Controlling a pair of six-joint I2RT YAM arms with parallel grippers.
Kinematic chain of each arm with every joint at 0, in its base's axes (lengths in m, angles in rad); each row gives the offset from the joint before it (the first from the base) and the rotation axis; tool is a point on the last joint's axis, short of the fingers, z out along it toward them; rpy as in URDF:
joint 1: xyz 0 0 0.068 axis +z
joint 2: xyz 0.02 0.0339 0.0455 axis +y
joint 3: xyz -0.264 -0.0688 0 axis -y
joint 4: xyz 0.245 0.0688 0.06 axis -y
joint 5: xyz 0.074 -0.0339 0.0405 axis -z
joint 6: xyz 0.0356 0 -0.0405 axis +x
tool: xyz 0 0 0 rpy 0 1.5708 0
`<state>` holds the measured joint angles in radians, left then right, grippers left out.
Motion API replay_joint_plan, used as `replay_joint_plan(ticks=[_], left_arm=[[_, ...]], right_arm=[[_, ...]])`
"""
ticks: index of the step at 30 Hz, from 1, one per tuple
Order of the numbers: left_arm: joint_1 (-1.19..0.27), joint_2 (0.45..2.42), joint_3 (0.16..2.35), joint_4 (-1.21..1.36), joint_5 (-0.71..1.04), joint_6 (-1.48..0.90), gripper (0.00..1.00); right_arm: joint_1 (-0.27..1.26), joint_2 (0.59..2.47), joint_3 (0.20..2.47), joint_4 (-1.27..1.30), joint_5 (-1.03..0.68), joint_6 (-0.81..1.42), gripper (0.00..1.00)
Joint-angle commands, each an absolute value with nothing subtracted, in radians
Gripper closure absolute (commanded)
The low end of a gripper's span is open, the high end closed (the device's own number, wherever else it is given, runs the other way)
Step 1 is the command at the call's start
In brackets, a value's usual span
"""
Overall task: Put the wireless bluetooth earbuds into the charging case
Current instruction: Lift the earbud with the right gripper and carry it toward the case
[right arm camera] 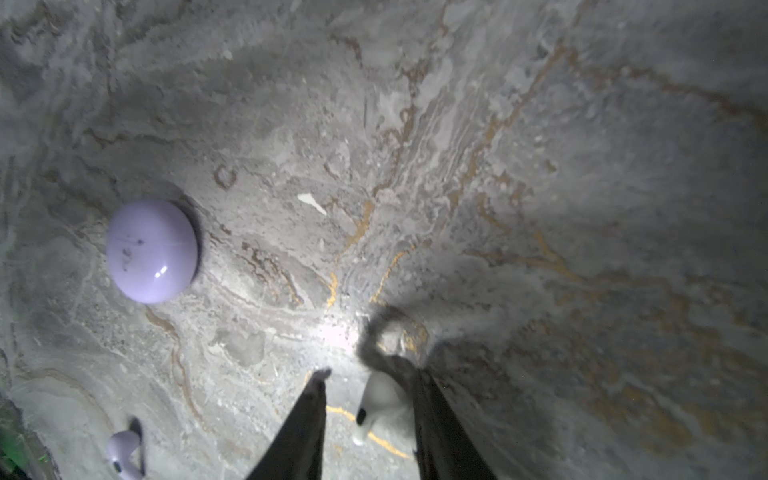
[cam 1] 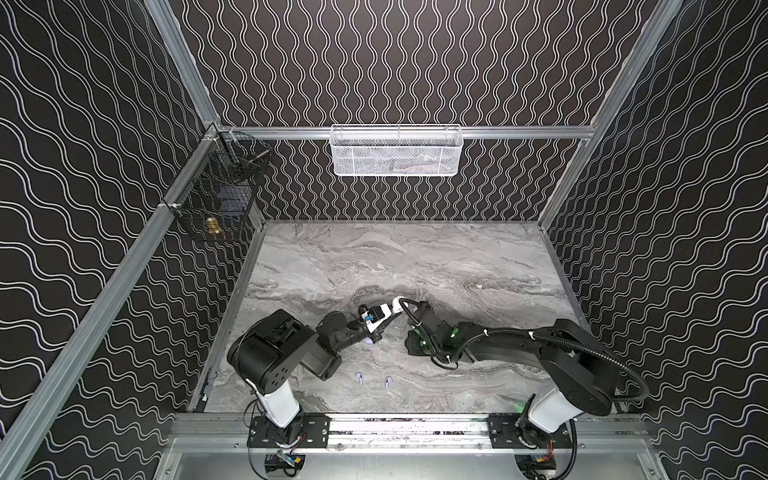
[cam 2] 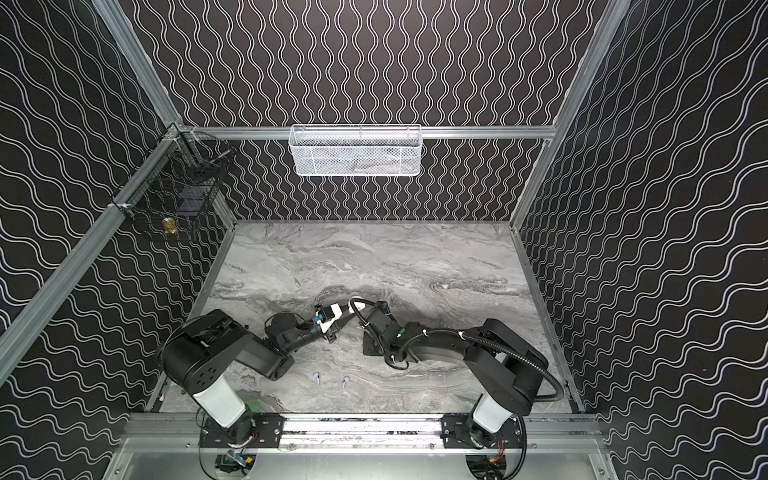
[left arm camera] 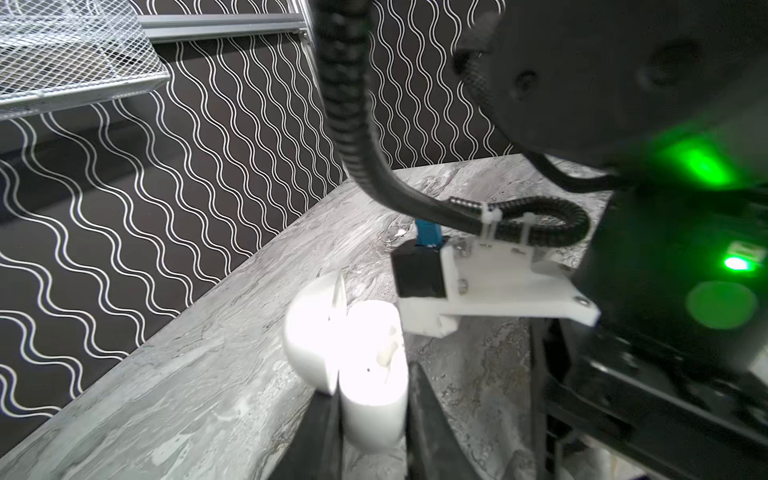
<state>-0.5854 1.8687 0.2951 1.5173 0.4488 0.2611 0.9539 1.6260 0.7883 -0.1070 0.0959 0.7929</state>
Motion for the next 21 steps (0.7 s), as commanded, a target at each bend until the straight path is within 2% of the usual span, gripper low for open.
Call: replay_joint_plan(ticks=[1, 21], left_arm=[[-0.582, 1.872, 0.300, 1.551, 0.433, 0.242, 0.82], [-0.578, 1.872, 0.301, 1.551, 0.434, 0.239, 0.82]], right_arm=[[0.963, 1.634, 0.792, -0.119, 0.115, 0.816, 0.63], [0.966, 1.645, 0.798, -0.146, 0.126, 0.821, 0.68]])
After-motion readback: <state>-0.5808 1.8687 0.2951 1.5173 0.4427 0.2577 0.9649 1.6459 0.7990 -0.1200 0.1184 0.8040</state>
